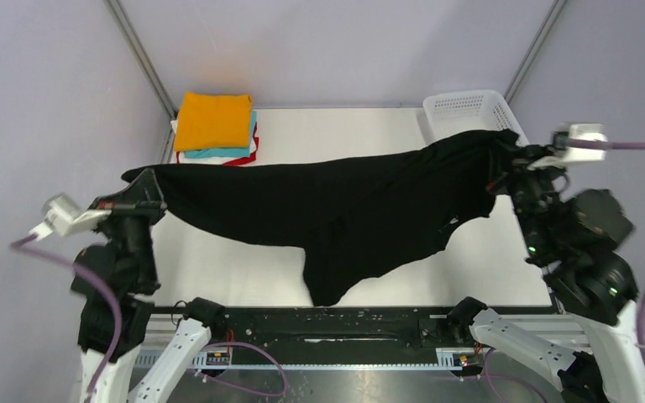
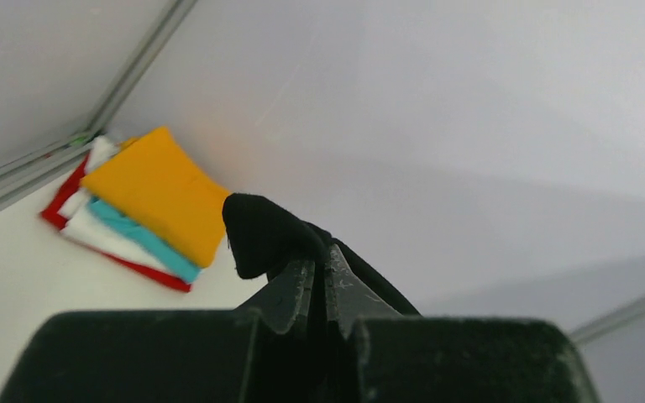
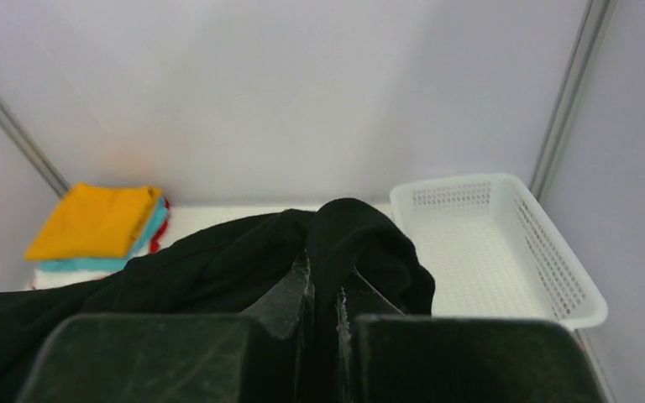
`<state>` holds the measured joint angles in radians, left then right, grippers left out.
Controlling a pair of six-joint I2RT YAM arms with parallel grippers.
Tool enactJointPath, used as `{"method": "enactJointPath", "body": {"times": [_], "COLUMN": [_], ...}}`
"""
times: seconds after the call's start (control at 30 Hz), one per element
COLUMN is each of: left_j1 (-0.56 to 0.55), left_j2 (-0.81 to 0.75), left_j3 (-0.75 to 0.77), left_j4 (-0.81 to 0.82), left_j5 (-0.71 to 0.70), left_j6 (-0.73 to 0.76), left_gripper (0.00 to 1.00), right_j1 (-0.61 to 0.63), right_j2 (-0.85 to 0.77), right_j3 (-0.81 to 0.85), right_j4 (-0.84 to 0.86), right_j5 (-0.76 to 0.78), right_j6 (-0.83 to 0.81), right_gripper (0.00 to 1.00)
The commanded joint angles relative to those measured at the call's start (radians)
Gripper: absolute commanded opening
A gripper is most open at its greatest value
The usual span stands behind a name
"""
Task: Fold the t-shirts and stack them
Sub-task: Flatten out the tshirt
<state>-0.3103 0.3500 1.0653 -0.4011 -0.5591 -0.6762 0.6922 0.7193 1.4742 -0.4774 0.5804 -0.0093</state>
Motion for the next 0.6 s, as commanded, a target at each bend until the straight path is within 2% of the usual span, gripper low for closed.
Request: {"method": "enactJointPath", "body": {"times": [0.0,0.1,0.23,0.33,0.37,0.4,0.43,0.47,0.53,0.57], "left_j1": [0.002,0.019,0.131,0.225,0.241,0.250,0.252,0.251,0.247,0.244], "left_j2": [0.215,0.375,0.619,0.828,0.913,0.974,1.016,1.049,1.070,1.062], "left_j3": [-0.024,-0.072,-0.112,-0.070,-0.042,-0.009,0.026,0.052,0.062,0.054], "left_j4": [-0.047,-0.051,0.011,0.024,0.016,0.003,-0.015,-0.022,-0.002,0.012], "left_j5": [-0.188,-0.182,0.001,0.106,0.130,0.152,0.174,0.203,0.283,0.312], "left_j6": [-0.022,-0.051,-0.059,-0.067,-0.063,-0.057,-0.050,-0.041,-0.018,-0.004], "left_gripper": [0.00,0.00,0.01,0.09,0.17,0.32,0.57,0.72,0.89,0.92], "right_j1": [0.001,-0.027,-0.219,-0.268,-0.272,-0.277,-0.279,-0.280,-0.280,-0.281], "right_j2": [0.092,0.179,0.389,0.606,0.685,0.756,0.817,0.878,0.968,0.998], "right_j3": [-0.114,-0.250,-0.358,-0.337,-0.302,-0.265,-0.219,-0.170,-0.048,-0.013], "right_j4": [0.087,0.140,0.202,0.265,0.266,0.264,0.246,0.204,0.110,0.070], "right_j5": [0.137,0.123,-0.180,-0.237,-0.234,-0.229,-0.220,-0.205,-0.164,-0.148], "right_j6": [-0.039,-0.001,0.179,0.214,0.216,0.215,0.220,0.231,0.263,0.280], "right_gripper": [0.00,0.00,0.00,0.00,0.02,0.05,0.11,0.24,0.68,0.81]}}
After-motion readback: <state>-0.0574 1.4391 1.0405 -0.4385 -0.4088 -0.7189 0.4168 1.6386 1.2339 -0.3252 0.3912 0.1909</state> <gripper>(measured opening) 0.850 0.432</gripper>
